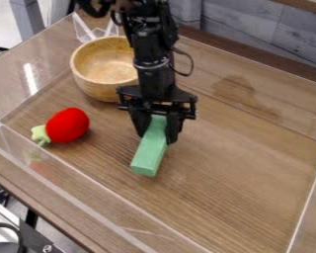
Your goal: Remove the green stick from the brown bowl and put it on the table
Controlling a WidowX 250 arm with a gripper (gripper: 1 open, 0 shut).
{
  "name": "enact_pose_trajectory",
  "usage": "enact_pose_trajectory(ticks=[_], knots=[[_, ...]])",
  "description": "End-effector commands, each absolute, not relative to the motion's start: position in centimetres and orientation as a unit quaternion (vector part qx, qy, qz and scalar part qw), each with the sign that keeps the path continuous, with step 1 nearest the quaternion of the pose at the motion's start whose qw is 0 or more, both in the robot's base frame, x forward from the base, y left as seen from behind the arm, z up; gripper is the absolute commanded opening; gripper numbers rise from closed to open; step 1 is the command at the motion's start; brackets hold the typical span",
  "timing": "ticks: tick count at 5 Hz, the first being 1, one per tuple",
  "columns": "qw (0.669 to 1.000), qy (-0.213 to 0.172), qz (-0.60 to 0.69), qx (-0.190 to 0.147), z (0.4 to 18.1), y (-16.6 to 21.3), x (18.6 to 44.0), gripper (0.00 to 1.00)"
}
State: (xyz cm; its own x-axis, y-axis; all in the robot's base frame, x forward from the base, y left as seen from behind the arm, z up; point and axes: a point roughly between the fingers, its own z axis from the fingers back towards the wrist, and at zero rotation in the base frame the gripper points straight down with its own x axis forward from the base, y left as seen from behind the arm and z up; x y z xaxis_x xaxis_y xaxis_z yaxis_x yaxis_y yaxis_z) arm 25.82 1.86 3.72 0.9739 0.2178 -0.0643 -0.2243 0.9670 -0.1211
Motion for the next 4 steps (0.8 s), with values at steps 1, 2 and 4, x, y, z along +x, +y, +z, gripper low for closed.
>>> enact_pose_trajectory(ticks=[1,2,4], knots=[[0.996,0.010,0.069,-0.059,4.4,1.6,25.6,1.00],[0.997,0.004,0.045,-0.063,5.5,1.3,25.2,1.00],[0.993,-0.019,0.096,-0.069,9.0,-0.3,25.9,1.00]])
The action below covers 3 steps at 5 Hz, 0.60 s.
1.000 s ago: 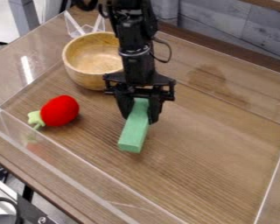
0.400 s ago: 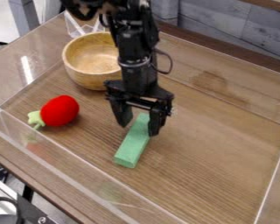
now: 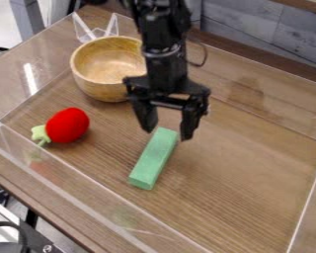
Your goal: Remove the green stick from the brown bowl and put it on the table
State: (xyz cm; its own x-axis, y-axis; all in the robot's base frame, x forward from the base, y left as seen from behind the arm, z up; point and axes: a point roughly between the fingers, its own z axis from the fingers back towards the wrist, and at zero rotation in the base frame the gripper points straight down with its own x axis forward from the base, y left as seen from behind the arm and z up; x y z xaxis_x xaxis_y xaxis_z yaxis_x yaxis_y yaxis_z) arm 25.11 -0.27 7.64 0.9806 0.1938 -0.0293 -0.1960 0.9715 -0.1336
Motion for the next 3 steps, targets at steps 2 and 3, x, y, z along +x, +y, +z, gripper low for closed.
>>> enact_pose_trajectory(ticks=[2,3], knots=[[0.993,-0.047,0.079,-0.074,11.4,2.7,26.3,1.00],[0.987,-0.072,0.126,-0.063,12.1,3.8,26.3,1.00]])
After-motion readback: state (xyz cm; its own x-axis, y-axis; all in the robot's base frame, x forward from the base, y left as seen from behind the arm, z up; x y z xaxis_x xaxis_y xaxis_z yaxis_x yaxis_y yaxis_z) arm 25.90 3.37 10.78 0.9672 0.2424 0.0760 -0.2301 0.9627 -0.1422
